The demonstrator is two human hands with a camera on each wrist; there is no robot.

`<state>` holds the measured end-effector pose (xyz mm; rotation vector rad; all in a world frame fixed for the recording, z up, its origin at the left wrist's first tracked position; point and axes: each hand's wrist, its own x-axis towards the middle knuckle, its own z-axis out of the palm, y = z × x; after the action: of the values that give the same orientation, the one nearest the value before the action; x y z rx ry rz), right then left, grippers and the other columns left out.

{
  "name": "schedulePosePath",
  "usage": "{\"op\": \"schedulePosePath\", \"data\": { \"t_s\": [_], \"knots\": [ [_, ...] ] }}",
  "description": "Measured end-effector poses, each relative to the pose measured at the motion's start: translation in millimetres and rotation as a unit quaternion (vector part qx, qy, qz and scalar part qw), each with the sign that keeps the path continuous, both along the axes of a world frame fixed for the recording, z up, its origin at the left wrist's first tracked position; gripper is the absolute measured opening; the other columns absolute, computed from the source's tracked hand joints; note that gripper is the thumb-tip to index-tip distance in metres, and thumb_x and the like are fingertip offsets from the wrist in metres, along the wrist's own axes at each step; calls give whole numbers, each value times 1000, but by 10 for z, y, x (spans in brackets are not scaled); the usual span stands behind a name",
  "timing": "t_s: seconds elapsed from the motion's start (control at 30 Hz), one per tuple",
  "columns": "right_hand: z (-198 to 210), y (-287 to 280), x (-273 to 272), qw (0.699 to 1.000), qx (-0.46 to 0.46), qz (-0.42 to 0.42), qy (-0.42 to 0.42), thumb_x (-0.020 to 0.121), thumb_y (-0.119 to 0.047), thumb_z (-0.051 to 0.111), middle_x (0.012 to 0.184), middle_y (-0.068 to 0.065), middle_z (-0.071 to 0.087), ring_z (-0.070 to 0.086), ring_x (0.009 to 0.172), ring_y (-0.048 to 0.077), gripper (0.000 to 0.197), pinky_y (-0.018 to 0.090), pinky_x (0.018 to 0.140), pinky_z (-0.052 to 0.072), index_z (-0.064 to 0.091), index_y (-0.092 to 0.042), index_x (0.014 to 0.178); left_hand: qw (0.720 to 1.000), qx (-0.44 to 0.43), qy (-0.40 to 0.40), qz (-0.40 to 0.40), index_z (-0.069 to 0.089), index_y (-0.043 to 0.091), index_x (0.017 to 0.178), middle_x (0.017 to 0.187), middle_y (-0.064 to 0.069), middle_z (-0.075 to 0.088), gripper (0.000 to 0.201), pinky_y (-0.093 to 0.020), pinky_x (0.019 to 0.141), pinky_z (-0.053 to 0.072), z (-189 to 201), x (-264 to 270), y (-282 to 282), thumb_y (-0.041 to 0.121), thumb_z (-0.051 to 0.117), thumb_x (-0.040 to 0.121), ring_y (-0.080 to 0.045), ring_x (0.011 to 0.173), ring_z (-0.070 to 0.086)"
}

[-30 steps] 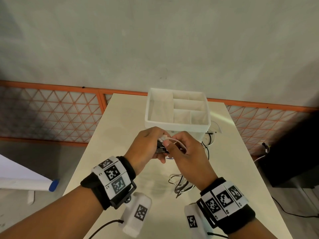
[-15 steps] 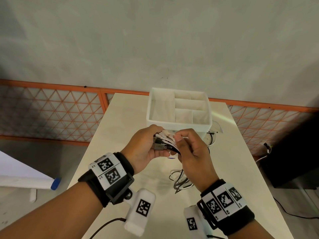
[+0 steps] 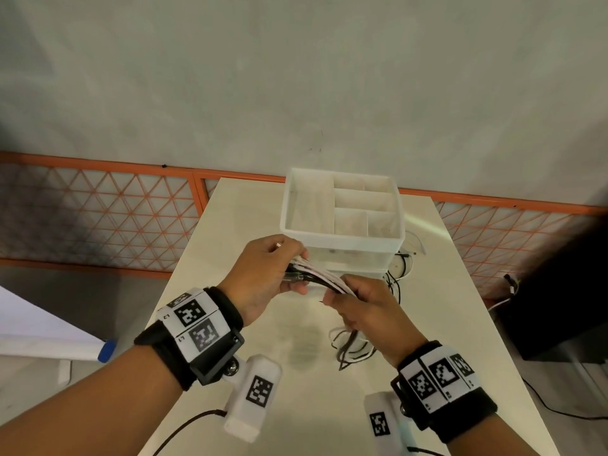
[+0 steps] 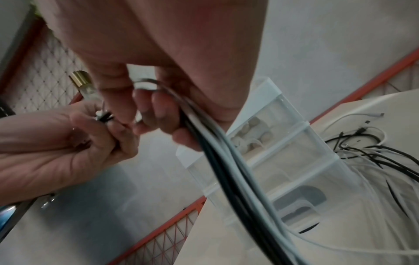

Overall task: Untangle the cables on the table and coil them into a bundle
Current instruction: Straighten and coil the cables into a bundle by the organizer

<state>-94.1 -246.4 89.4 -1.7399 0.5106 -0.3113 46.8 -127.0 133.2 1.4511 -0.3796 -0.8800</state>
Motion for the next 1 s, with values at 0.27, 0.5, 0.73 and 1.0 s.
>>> {"op": "schedulePosePath", "data": {
  "t_s": [0.27, 0.5, 0.73, 1.0],
  "knots": [
    [149, 49, 94, 979, -182, 65, 68, 88, -12, 62, 56, -6, 52, 43, 45, 4, 15, 24, 49, 36, 66, -9, 74, 907, 118, -385, -121, 64, 27, 111, 101, 12, 68, 23, -22, 84, 49, 154, 97, -63, 39, 49, 99, -8, 96, 64],
    [288, -24, 130, 991, -124, 28, -26, 88, -15, 73, 69, 6, 70, 59, 60, 13, 3, 31, 58, 48, 72, -18, 90, 886, 170, -402, -157, 72, 18, 75, 71, 2, 69, 67, -27, 69, 47, -12, -67, -186, 59, 26, 100, -13, 69, 63],
    [77, -211, -99, 995, -95, -6, -26, 95, -31, 63, 61, -14, 63, 45, 51, 9, 20, 13, 55, 39, 78, -24, 108, 904, 191, -312, -221, 58, 14, 66, 43, 11, 41, 64, -21, 50, 32, -33, 168, -31, 61, 29, 98, -6, 38, 35],
    [-38, -347, -303, 999, -35, -17, 0, 96, -39, 62, 57, -3, 46, 39, 54, 15, 38, 21, 52, 35, 74, -3, 93, 995, 43, -90, -24, 56, 11, 70, 54, 2, 31, 47, -23, 46, 28, 39, 436, 43, 49, 49, 98, -12, 44, 27]
  ]
}}
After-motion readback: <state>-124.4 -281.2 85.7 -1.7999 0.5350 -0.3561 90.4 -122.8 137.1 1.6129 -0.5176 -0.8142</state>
